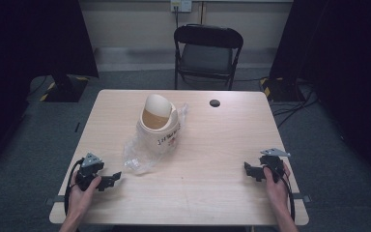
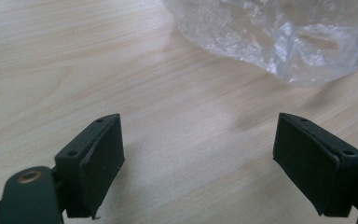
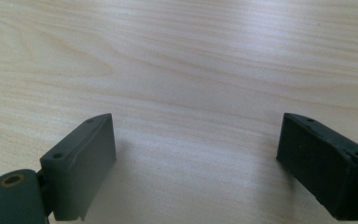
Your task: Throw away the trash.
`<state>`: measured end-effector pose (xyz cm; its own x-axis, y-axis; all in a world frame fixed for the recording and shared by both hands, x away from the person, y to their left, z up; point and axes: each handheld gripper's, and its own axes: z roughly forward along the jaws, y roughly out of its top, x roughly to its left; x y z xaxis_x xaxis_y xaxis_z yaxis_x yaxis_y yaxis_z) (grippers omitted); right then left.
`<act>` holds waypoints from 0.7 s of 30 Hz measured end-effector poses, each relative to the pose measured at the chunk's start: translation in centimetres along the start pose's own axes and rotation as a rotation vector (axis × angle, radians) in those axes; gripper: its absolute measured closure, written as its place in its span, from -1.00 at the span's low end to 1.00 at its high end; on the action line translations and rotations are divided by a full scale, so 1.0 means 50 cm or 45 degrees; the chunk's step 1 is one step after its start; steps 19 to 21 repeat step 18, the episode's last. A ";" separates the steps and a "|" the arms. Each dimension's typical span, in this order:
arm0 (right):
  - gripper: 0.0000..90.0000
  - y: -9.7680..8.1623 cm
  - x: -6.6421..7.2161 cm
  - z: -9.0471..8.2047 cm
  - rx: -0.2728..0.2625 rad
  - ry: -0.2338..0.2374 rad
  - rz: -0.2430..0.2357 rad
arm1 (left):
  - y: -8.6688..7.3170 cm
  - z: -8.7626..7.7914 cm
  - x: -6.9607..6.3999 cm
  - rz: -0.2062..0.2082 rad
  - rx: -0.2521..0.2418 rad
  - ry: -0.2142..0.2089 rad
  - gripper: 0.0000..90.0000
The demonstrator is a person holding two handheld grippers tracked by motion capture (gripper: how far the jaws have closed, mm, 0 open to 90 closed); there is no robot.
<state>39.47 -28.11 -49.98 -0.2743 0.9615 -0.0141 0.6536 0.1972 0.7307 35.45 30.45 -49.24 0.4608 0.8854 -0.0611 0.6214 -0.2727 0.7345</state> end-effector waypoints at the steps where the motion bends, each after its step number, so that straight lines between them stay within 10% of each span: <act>1: -0.77 0.000 0.000 0.000 0.000 0.000 0.000 | -0.003 0.004 -0.001 0.001 0.003 0.000 -0.64; 21: -0.76 0.000 0.000 0.000 0.000 0.000 0.000 | -0.011 0.017 -0.001 0.053 -0.005 0.048 -0.69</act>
